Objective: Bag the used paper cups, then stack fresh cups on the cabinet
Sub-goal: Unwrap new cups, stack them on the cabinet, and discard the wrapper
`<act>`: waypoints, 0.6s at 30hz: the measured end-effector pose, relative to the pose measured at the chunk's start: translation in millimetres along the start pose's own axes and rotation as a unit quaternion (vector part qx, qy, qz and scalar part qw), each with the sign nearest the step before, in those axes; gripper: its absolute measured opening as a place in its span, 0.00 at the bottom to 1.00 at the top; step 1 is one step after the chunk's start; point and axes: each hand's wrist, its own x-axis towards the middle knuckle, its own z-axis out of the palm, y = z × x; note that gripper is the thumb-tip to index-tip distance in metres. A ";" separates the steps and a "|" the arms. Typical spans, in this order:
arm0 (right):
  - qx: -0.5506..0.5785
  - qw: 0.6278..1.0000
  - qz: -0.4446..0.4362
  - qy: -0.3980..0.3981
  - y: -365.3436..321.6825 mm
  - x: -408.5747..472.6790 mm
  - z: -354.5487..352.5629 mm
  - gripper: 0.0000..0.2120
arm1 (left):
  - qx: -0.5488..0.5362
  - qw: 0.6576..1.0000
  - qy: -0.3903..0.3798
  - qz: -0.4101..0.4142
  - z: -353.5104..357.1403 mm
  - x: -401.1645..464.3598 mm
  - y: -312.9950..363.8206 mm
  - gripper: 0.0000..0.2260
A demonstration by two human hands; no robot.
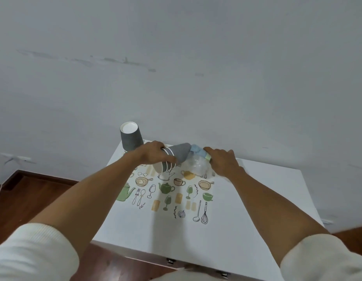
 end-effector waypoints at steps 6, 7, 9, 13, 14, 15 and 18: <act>0.013 1.000 -0.005 0.024 -0.5 5.7 -5.7 0.23 | -0.213 0.969 0.115 0.048 -11.7 -23.2 4.1 0.19; 0.020 0.999 -0.019 0.031 -6.5 8.0 -5.6 0.23 | -0.240 0.957 0.150 0.062 -11.4 -29.4 3.6 0.21; 0.035 0.998 -0.042 0.029 -19.7 13.7 -5.8 0.24 | -0.282 0.928 0.227 0.088 -15.1 -39.9 4.2 0.26; 0.048 0.996 -0.076 0.027 -46.6 21.2 -4.6 0.26 | -0.290 0.882 0.349 0.127 -35.4 -55.2 -1.8 0.30; 0.049 0.995 -0.085 0.027 -53.0 22.4 -4.5 0.27 | -0.280 0.875 0.372 0.129 -41.0 -58.4 -6.2 0.30; 0.052 0.994 -0.093 0.027 -58.2 23.0 -4.6 0.29 | -0.271 0.870 0.392 0.125 -46.5 -60.3 -11.6 0.30; 0.072 0.992 -0.103 0.023 -69.5 24.9 -3.2 0.31 | -0.270 0.863 0.415 0.101 -56.8 -61.2 -30.0 0.31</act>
